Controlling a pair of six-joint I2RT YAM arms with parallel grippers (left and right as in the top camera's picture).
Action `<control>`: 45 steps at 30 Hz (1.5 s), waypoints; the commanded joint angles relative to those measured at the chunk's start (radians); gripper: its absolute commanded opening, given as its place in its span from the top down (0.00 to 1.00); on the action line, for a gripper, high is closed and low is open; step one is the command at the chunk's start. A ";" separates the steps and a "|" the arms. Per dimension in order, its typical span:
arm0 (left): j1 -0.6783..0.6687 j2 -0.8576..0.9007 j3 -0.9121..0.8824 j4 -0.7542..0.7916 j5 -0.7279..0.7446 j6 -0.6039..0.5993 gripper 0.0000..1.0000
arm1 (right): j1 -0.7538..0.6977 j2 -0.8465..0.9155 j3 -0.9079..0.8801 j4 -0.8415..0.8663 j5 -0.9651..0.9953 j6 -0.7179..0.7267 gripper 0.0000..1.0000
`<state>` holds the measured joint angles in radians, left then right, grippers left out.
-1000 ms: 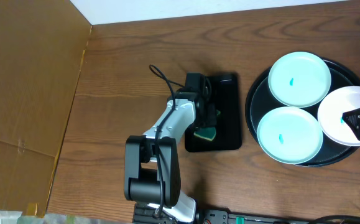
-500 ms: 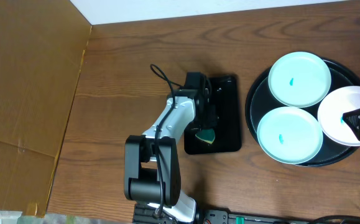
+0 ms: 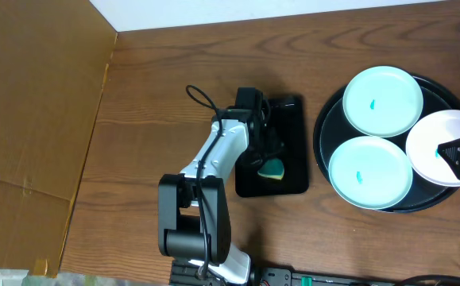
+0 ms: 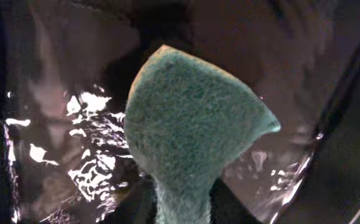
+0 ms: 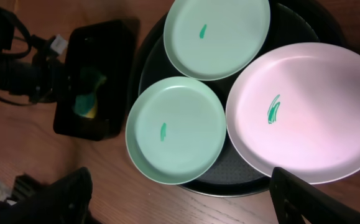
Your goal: Clean dirty plates on tray and stack at the side
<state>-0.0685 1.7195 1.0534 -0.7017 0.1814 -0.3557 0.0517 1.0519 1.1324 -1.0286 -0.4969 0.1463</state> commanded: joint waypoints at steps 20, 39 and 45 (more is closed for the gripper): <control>-0.020 -0.021 0.024 -0.072 -0.001 -0.046 0.60 | 0.002 0.000 0.016 0.000 -0.001 0.007 0.09; -0.125 0.064 -0.005 -0.029 -0.170 -0.047 0.57 | 0.002 0.000 0.016 -0.012 -0.001 0.007 0.09; -0.125 -0.053 0.032 -0.074 -0.171 -0.047 0.56 | 0.002 0.000 0.016 -0.011 -0.001 0.007 0.09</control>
<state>-0.1974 1.7313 1.0630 -0.7654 0.0265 -0.3935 0.0517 1.0519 1.1324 -1.0363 -0.4969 0.1463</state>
